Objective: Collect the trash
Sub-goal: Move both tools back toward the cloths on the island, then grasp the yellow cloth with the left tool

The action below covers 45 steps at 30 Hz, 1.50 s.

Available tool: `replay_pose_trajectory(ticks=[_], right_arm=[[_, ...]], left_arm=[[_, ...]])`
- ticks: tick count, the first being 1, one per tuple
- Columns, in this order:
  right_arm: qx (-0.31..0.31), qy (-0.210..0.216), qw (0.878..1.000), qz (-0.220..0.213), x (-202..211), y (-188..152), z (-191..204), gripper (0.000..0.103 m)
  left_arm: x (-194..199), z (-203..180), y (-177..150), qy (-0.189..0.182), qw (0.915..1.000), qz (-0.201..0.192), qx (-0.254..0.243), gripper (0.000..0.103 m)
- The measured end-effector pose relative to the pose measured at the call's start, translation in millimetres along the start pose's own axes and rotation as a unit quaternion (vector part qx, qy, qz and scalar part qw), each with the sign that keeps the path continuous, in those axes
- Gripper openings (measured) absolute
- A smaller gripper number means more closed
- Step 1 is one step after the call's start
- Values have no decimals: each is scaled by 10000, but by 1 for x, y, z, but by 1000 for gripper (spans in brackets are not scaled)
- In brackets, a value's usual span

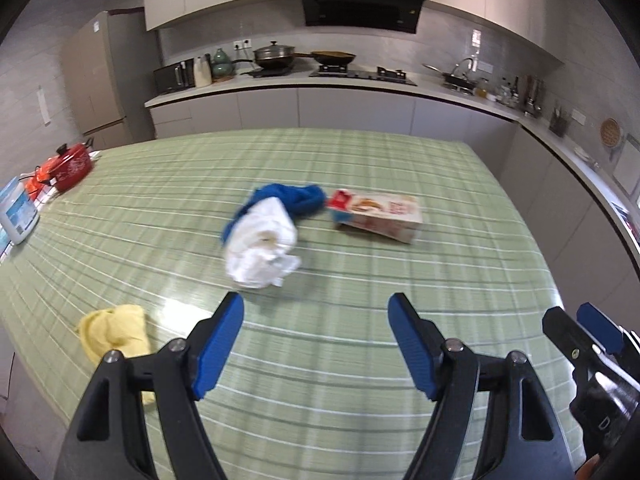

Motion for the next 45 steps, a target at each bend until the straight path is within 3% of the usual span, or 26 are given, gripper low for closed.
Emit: replay_pose_trajectory(ticks=[9, 17, 27, 34, 41, 45], right_arm=[[424, 577, 9974, 108, -29, 7, 61, 62], [605, 905, 9935, 327, -40, -13, 107, 62], [630, 851, 9936, 388, -43, -52, 180, 62], [361, 575, 9966, 471, -50, -77, 206, 62], [219, 233, 9984, 468, -51, -85, 212, 62], [87, 34, 9989, 452, -51, -86, 208, 62]], left_arm=[[-4, 61, -10, 396, 9979, 93, 498, 76], [-1, 103, -29, 738, 9951, 194, 621, 76], [-8, 161, -57, 600, 9967, 361, 411, 76], [-26, 202, -75, 524, 9971, 487, 244, 76], [-45, 196, -78, -12, 9982, 590, 53, 76], [-60, 186, -76, -190, 9978, 618, -136, 84]])
Point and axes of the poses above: each gripper's, at about its wrist camera, not at the fingertips, and x roughly against the way its jaws point, z to its left, y to its top, the point moved 10 cm from there along -x, roughly the way its jaws point, and after that the axes turned 3 degrees about -x, right-handed, at the moved point
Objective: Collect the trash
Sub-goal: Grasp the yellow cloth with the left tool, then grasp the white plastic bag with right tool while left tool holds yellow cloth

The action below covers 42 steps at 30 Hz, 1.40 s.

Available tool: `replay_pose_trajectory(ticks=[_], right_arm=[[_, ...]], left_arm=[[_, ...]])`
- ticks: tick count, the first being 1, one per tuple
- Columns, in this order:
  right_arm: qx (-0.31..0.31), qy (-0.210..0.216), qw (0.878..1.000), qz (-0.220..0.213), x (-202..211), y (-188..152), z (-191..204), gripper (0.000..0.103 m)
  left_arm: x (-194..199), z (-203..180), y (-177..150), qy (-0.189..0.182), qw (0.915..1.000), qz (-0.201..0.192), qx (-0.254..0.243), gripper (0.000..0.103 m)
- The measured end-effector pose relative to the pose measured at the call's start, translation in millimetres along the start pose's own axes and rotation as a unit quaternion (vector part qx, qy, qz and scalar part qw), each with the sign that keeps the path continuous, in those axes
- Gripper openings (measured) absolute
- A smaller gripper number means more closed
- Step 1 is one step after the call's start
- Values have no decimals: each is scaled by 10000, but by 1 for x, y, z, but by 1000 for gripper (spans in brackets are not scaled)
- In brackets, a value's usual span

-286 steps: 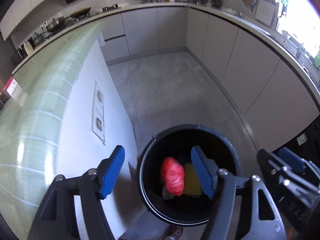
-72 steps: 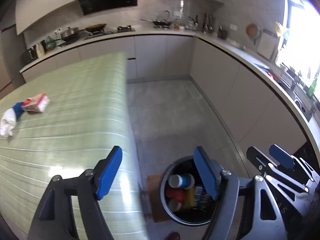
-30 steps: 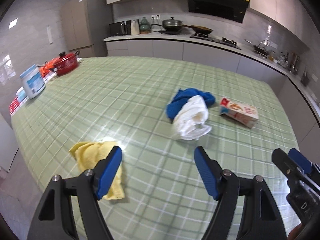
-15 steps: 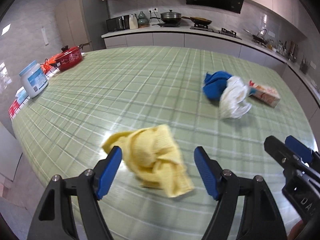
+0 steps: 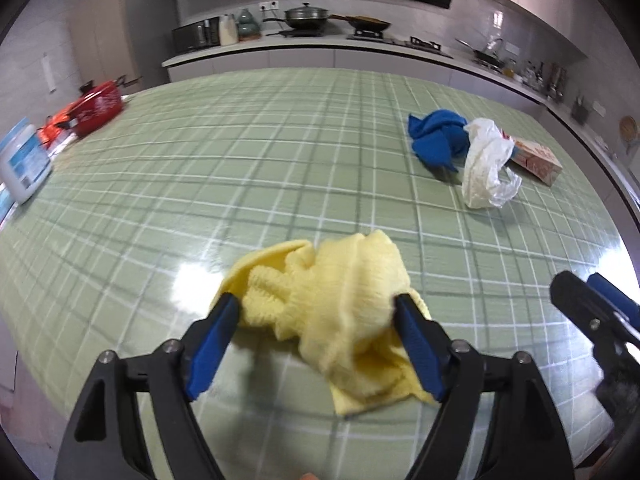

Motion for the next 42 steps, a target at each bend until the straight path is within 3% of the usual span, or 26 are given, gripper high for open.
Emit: replay_pose_trajectory(ticks=[4, 6, 8, 11, 15, 24, 30, 39, 41, 42], right_arm=[[-115, -153, 9998, -10, 0, 1, -6, 62], [-170, -200, 9997, 9, -1, 2, -9, 62], [-192, -259, 9995, 8, 0, 4, -13, 62], [-236, -304, 9993, 6, -1, 11, -21, 62], [-271, -279, 9992, -27, -9, 27, -30, 62], [-177, 223, 9996, 30, -44, 69, -16, 62], [-193, 459, 9985, 208, -74, 83, 2, 66], [-535, 270, 9978, 300, -109, 89, 6, 66], [-583, 316, 9974, 272, -111, 89, 7, 51], [-582, 339, 9973, 278, -111, 89, 7, 37]], left_arm=[[-5, -7, 6, -189, 9997, -94, -126, 83], [-7, -15, 7, -477, 9984, -157, -274, 54], [-3, -24, 9, -520, 9975, -217, -422, 36], [-2, -31, 15, -716, 9967, -197, -335, 29], [3, -32, 36, -707, 9966, -393, -180, 28], [-12, -24, 81, -275, 9977, -625, 56, 28], [-20, -12, 83, -109, 9982, -576, 148, 28], [-29, -14, 93, -264, 9981, -561, -64, 28], [-30, -16, 95, -317, 9978, -572, -107, 28], [-31, -16, 96, -347, 9977, -569, -122, 28]])
Point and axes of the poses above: each gripper's, at about its wrist camera, not at the fingertips, and x roughly against the way its jaws point, z to its left, y to its top, the point moved 10 cm from there along -x, roughly the way its jaws point, and after that the axes turned 3 degrees about -x, right-handed, at the moved point
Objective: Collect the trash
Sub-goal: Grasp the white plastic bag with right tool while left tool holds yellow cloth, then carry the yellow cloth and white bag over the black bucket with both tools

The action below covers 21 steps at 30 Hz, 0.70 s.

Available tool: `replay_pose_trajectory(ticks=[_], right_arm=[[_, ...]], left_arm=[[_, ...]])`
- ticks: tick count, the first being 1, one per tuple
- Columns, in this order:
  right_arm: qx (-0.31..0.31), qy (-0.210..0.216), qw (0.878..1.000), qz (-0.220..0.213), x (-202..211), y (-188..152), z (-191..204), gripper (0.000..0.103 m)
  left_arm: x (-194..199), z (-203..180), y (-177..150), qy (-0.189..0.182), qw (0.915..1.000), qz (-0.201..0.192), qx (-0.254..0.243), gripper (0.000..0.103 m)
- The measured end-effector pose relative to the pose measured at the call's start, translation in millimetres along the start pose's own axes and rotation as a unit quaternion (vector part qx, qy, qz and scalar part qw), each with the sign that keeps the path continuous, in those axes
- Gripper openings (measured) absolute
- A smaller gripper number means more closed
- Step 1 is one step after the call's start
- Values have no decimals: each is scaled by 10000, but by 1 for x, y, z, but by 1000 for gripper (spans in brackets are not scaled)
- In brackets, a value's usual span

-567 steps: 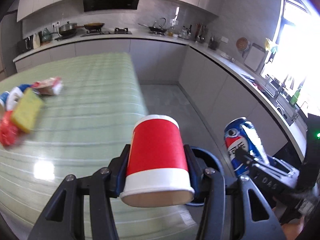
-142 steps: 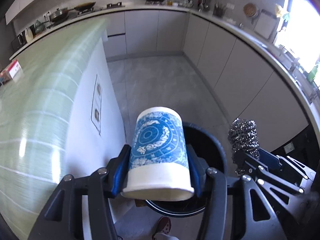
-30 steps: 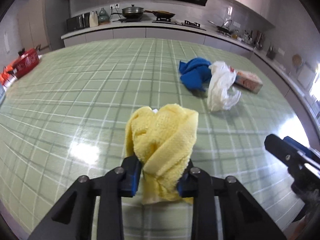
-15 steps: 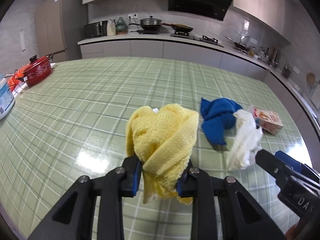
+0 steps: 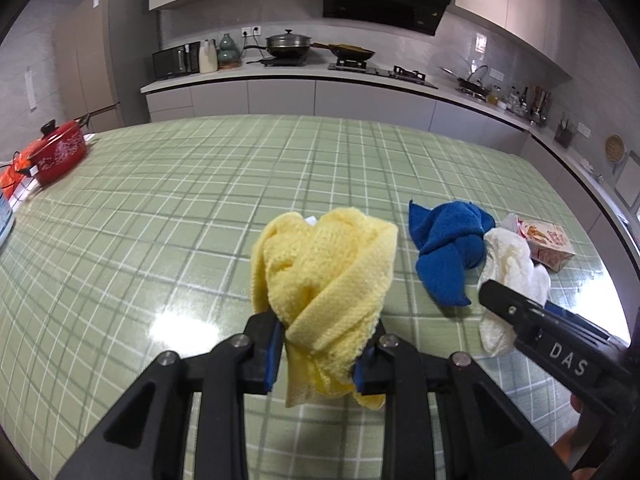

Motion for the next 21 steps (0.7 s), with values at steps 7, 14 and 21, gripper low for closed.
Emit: replay_pose_trajectory(ticks=[7, 14, 21], right_arm=[[117, -251, 9991, -322, 23, 9, -2, 21], [2, -488, 9966, -671, 62, 13, -20, 21], [-170, -795, 9930, -857, 100, 4, -47, 21]], left_arm=[[4, -12, 12, -248, 9996, -57, -110, 28], [20, -36, 22, -515, 9980, -196, -307, 28], [35, -65, 22, -763, 9955, -293, -489, 28]])
Point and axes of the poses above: each gripper's, at about its wrist camera, not at the fingertips, and x roughly against the way its jaws point, z to its left, y to its top, the point moved 10 cm from there along -x, roughly the way its jaws point, and after that the axes turned 3 degrees about -x, right-handed, at the moved point
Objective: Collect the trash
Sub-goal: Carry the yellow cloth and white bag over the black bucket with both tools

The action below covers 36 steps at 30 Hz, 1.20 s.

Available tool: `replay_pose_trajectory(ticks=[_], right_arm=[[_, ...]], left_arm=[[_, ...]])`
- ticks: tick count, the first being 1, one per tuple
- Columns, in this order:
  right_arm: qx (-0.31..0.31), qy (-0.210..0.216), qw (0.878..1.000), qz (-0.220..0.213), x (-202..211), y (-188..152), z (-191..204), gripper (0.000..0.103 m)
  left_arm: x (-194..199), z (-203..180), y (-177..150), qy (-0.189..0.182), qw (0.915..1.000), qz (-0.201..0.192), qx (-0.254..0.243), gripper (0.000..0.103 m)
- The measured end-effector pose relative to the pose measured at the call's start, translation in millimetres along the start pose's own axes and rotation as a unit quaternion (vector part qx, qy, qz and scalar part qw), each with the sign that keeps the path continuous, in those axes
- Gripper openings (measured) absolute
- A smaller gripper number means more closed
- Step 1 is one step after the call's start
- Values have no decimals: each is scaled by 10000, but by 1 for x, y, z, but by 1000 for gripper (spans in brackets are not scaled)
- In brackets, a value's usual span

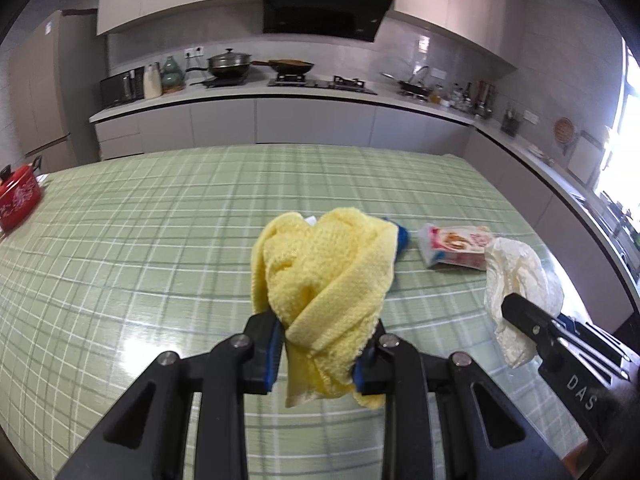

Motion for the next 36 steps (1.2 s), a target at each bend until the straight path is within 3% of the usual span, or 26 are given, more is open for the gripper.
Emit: replay_pose_trajectory(ticks=[8, 18, 26, 30, 36], right_arm=[[-171, -390, 9990, -162, 35, -2, -54, 21], [-407, -343, 9978, -389, 72, 1, -146, 21], [-245, -308, 9985, -392, 109, 9, -280, 21], [-224, -482, 9977, -420, 128, 20, -345, 20], [-680, -774, 9937, -445, 142, 22, -422, 20]], left_arm=[[6, -47, 0, -342, 9993, -41, -157, 28], [18, -130, 6, -397, 9983, -245, -346, 28], [19, -234, -2, -326, 9991, -198, -196, 28], [14, -286, -7, -532, 9985, -37, -93, 28], [8, -349, -9, -967, 9942, 77, -458, 28]])
Point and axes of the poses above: each gripper's, at about its wrist camera, not at the fingertips, and x roughly against the way its jaws point, z to its left, y to its top, the point moved 10 cm from there along -x, roughly the way its jaws point, and after that the axes turned 3 degrees about -x, right-handed, at the moved point
